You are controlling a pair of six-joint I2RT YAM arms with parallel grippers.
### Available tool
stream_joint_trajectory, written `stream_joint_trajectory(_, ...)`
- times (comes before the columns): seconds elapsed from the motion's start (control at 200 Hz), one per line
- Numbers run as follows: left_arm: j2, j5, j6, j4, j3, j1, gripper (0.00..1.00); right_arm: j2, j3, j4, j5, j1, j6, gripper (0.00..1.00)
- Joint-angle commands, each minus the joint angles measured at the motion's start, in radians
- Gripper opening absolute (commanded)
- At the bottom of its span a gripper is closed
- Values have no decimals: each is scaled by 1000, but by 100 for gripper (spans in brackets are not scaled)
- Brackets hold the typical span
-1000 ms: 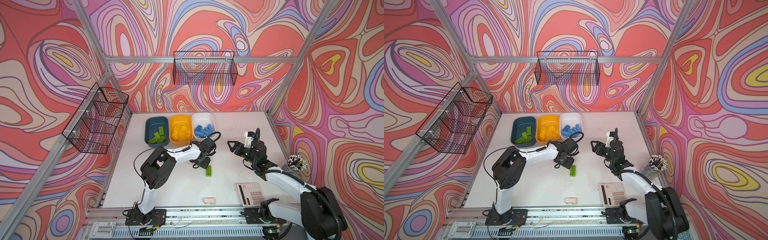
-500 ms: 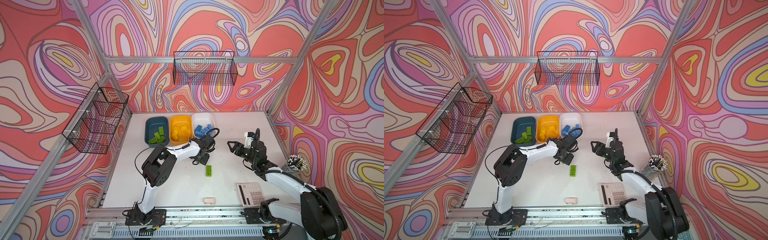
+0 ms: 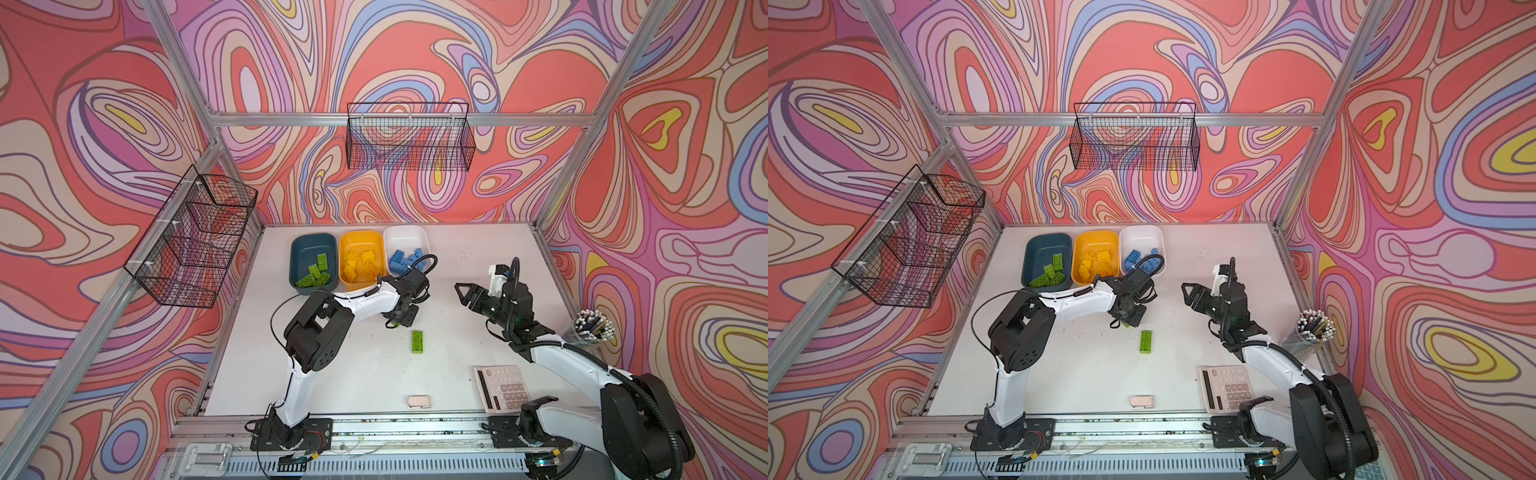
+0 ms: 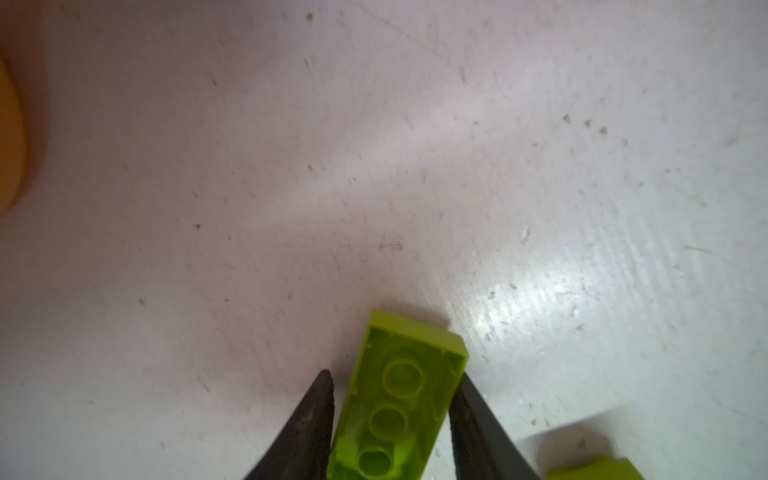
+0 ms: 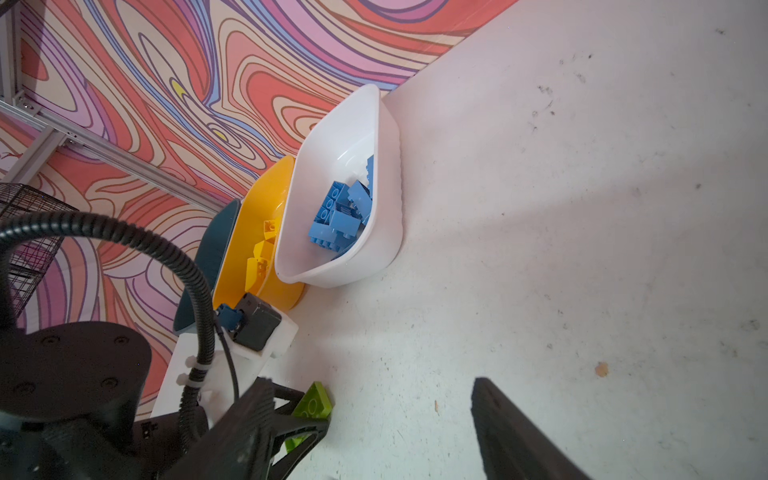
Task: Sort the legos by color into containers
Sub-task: 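Close the left gripper on the lime green 2x3 brick farther from the robot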
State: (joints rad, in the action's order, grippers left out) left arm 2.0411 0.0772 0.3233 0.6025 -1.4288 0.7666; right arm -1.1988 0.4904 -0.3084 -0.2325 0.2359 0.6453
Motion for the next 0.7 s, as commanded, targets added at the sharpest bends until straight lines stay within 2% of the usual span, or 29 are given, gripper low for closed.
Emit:
stream_joint_trajectory(0.0,-21,-22,17,15,55,-3,39,-7,-12,-34,9,-4,4,79)
stream_joint_trajectory(0.366,-77,-36,49,0,100,-1,29,-24,-8,-33,2,-4,6,79)
stream_joint_trajectory(0.696,-181,22,57,69,23,-19,29,8,-21,-50,-19,-4,17,79)
